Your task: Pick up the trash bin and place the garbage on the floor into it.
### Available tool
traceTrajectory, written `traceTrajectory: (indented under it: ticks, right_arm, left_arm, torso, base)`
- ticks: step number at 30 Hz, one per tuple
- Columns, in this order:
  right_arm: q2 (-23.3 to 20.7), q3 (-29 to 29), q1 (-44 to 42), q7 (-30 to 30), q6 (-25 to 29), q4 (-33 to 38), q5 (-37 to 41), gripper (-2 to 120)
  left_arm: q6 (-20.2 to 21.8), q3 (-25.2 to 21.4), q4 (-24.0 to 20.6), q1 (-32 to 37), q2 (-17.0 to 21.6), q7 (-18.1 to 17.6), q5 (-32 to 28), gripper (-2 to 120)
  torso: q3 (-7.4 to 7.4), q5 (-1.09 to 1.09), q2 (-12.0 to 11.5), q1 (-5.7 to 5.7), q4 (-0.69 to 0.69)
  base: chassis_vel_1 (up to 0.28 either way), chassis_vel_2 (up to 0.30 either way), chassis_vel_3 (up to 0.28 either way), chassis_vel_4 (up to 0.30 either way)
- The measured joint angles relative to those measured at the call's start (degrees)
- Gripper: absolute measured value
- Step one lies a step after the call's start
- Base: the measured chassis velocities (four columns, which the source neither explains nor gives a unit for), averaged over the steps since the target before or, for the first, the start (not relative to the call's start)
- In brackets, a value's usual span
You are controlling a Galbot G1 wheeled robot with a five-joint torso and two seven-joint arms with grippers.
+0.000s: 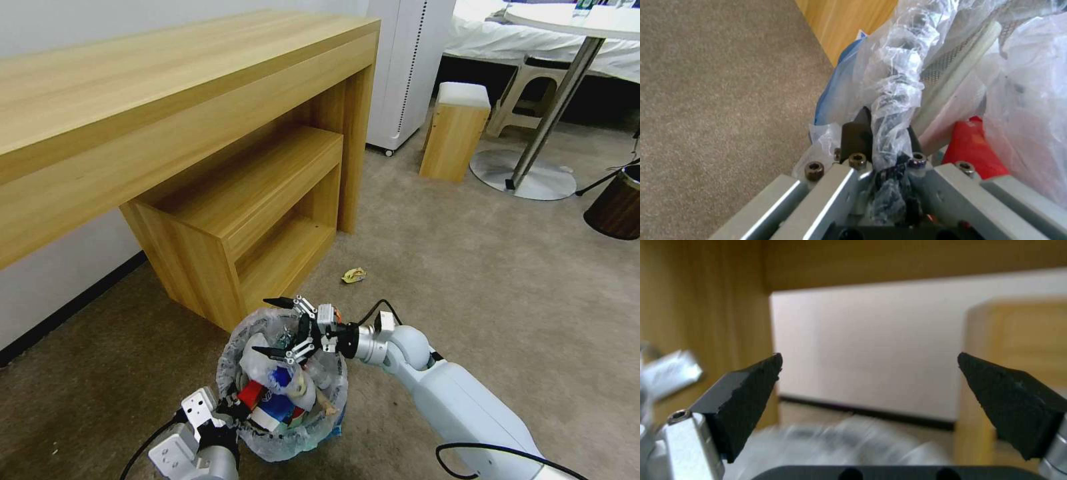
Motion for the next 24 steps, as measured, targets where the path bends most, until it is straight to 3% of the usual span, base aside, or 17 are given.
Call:
traceTrajectory:
  ticks: [3, 5, 7, 8, 11, 12, 15, 24]
  right_arm:
    - [0.7, 4.0, -1.1, 3.6, 0.3, 2.0, 2.1, 100]
    - [1.4, 11.2, -4.0, 11.2, -0.9, 5.4, 2.5, 100]
    - [1.1, 18.4, -6.7, 14.5, -0.9, 7.5, -1.7, 100]
    - [1.1, 18.4, -6.7, 14.5, -0.9, 7.5, -1.7, 100]
    - [-1.2, 27.6, -12.0, 19.5, 1.2, 10.9, -6.1, 100]
    - [-1.2, 27.6, -12.0, 19.5, 1.2, 10.9, -6.1, 100]
    - [-3.5, 34.8, -18.7, 23.8, 2.3, 13.7, -9.2, 100]
    - [-3.5, 42.0, -26.5, 25.0, 5.5, 14.6, -10.9, 100]
  left_arm:
    - [0.0, -0.7, -0.1, 0.0, 0.0, 0.0, -0.2, 1]
    - [0.3, -1.9, -0.1, -0.1, 0.3, -0.2, -0.9, 1]
    - [0.9, -3.0, -0.1, -0.5, 0.7, -1.2, -1.4, 1]
    - [0.9, -3.0, -0.1, -0.5, 0.7, -1.2, -1.4, 1]
    - [1.0, -4.9, -0.4, -1.1, 1.4, -2.9, -1.9, 1]
    - [1.0, -4.9, -0.4, -1.1, 1.4, -2.9, -1.9, 1]
    - [1.4, -6.6, -1.2, -1.5, 2.1, -4.5, -4.2, 1]
    - [2.0, -7.1, -2.6, -1.3, 2.5, -5.4, -6.5, 1]
  torso:
    - [0.00, -0.01, 0.0, 0.00, 0.01]
    - [-0.01, -0.01, 0.0, 0.00, 0.01]
    - [-0.01, 0.00, 0.0, 0.00, -0.01]
    - [-0.01, 0.00, 0.0, 0.00, -0.01]
    - [-0.01, 0.01, 0.0, 0.00, -0.03]
    - [-0.01, 0.01, 0.0, 0.00, -0.03]
    - [-0.01, -0.02, 0.0, 0.00, -0.03]
    - [-0.01, 0.00, 0.0, 0.00, 0.00]
  base:
    - [0.000, 0.000, 0.000, 0.000]
    - [0.000, 0.000, 0.000, 0.000]
    - [0.000, 0.000, 0.000, 0.000]
    - [0.000, 0.000, 0.000, 0.000]
    - [0.000, 0.000, 0.000, 0.000]
    - [0.000, 0.000, 0.000, 0.000]
    - [0.000, 0.000, 0.000, 0.000]
    - [0.000, 0.000, 0.000, 0.000]
